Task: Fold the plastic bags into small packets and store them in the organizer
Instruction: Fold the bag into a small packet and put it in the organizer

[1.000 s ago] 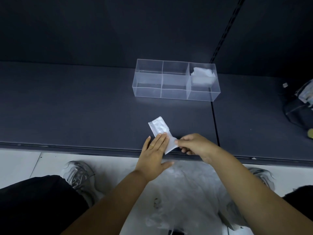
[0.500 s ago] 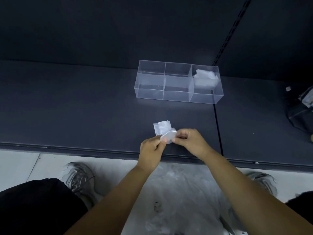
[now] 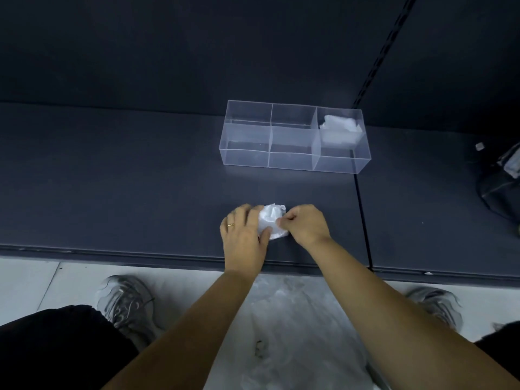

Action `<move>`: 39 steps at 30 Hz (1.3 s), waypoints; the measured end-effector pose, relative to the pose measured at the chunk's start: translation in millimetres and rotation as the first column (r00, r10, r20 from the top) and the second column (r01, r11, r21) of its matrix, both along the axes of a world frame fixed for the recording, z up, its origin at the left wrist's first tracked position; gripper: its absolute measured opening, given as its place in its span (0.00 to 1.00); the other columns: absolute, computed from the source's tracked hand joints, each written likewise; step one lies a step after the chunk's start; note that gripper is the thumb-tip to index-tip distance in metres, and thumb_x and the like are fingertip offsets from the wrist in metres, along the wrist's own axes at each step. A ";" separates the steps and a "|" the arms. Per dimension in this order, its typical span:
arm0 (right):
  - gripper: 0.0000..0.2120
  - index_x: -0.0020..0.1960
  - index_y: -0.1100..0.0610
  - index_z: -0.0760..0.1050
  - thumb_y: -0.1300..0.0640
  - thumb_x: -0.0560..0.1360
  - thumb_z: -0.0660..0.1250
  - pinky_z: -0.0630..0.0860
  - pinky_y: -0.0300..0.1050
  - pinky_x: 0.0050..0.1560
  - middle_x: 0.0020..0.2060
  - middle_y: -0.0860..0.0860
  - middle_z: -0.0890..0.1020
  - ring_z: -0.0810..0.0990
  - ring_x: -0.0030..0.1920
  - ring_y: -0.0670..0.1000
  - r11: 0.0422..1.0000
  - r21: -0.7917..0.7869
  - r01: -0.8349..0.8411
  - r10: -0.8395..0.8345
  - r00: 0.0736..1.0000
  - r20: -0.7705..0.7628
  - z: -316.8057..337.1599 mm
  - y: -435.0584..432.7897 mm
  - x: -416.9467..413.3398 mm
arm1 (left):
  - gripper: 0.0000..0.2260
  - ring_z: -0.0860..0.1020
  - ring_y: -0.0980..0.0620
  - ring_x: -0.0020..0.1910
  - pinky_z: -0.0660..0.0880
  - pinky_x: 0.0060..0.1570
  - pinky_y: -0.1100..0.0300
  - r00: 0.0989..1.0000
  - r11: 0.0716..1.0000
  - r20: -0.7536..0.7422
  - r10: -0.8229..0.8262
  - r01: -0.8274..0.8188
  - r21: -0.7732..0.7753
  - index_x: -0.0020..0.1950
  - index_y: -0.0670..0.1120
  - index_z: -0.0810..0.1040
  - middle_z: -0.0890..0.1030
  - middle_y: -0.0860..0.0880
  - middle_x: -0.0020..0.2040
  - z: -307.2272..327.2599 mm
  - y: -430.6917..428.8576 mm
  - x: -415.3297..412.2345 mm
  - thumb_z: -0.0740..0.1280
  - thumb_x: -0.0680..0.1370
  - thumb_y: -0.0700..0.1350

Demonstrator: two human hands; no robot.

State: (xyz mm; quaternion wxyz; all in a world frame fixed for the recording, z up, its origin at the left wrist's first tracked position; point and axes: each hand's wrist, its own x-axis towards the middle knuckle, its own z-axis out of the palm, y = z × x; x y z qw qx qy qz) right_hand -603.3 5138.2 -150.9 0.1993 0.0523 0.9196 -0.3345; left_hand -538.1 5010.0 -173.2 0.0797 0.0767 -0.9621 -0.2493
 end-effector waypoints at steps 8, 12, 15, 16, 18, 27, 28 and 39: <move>0.10 0.54 0.56 0.77 0.55 0.74 0.69 0.74 0.48 0.52 0.49 0.52 0.77 0.76 0.51 0.53 0.990 -0.008 0.142 -0.140 0.960 -0.244 -3.3 -9.4 22.2 | 0.37 0.43 0.49 0.78 0.35 0.73 0.45 0.938 0.908 0.309 -0.155 0.259 -0.329 0.79 0.49 0.44 0.47 0.50 0.79 -21.2 -16.8 2.3 0.34 0.74 0.67; 0.09 0.53 0.57 0.82 0.60 0.77 0.64 0.74 0.52 0.52 0.47 0.54 0.79 0.78 0.47 0.55 0.998 -0.036 0.058 -0.066 0.954 -0.293 -5.0 -19.9 27.5 | 0.41 0.41 0.49 0.78 0.35 0.73 0.45 0.935 0.908 0.329 -0.135 0.250 -0.337 0.78 0.46 0.40 0.43 0.49 0.79 -21.0 -16.2 1.6 0.29 0.71 0.68; 0.10 0.53 0.57 0.82 0.61 0.77 0.63 0.74 0.49 0.51 0.47 0.54 0.79 0.79 0.47 0.54 0.999 -0.036 0.032 -0.041 0.957 -0.289 -4.4 -23.8 26.6 | 0.42 0.40 0.49 0.77 0.35 0.73 0.45 0.937 0.909 0.325 -0.127 0.241 -0.339 0.77 0.45 0.37 0.42 0.49 0.79 -20.1 -15.9 2.6 0.26 0.69 0.68; 0.09 0.52 0.57 0.82 0.60 0.77 0.64 0.74 0.49 0.50 0.46 0.54 0.79 0.79 0.46 0.54 0.999 -0.041 0.035 -0.045 0.957 -0.286 -4.6 -23.7 26.2 | 0.41 0.40 0.50 0.77 0.35 0.73 0.45 0.940 0.914 0.317 -0.125 0.234 -0.332 0.77 0.46 0.36 0.42 0.49 0.79 -20.1 -15.7 2.9 0.26 0.69 0.68; 0.07 0.49 0.57 0.83 0.59 0.76 0.66 0.74 0.50 0.51 0.45 0.54 0.79 0.79 0.45 0.54 0.998 -0.042 0.037 -0.047 0.958 -0.282 -5.0 -22.9 25.5 | 0.38 0.42 0.49 0.78 0.37 0.74 0.45 0.949 0.922 0.288 -0.127 0.220 -0.320 0.75 0.48 0.33 0.43 0.48 0.79 -19.6 -15.4 3.6 0.29 0.71 0.68; 0.04 0.48 0.53 0.78 0.54 0.74 0.68 0.66 0.47 0.56 0.48 0.49 0.80 0.77 0.52 0.51 0.989 0.093 0.113 -0.085 0.961 -0.262 -7.0 -30.8 20.8 | 0.35 0.36 0.46 0.77 0.34 0.72 0.42 0.933 0.906 0.335 -0.129 0.249 -0.342 0.75 0.55 0.32 0.38 0.47 0.79 -20.7 -18.3 -0.3 0.34 0.73 0.69; 0.06 0.49 0.53 0.77 0.54 0.74 0.69 0.65 0.47 0.56 0.49 0.49 0.79 0.76 0.53 0.51 0.987 0.106 0.120 -0.088 0.960 -0.265 -7.9 -28.8 22.6 | 0.35 0.35 0.46 0.76 0.34 0.72 0.42 0.931 0.910 0.343 -0.126 0.246 -0.334 0.75 0.55 0.32 0.37 0.48 0.78 -20.8 -19.1 -1.6 0.34 0.72 0.70; 0.03 0.42 0.51 0.79 0.52 0.71 0.71 0.66 0.46 0.55 0.49 0.49 0.78 0.74 0.54 0.52 0.965 0.136 0.224 -0.197 0.962 -0.189 -4.2 -21.8 34.2 | 0.46 0.34 0.45 0.76 0.34 0.70 0.40 0.888 0.915 0.445 -0.115 0.268 -0.300 0.75 0.51 0.31 0.34 0.49 0.78 -16.0 -21.8 -8.8 0.31 0.64 0.76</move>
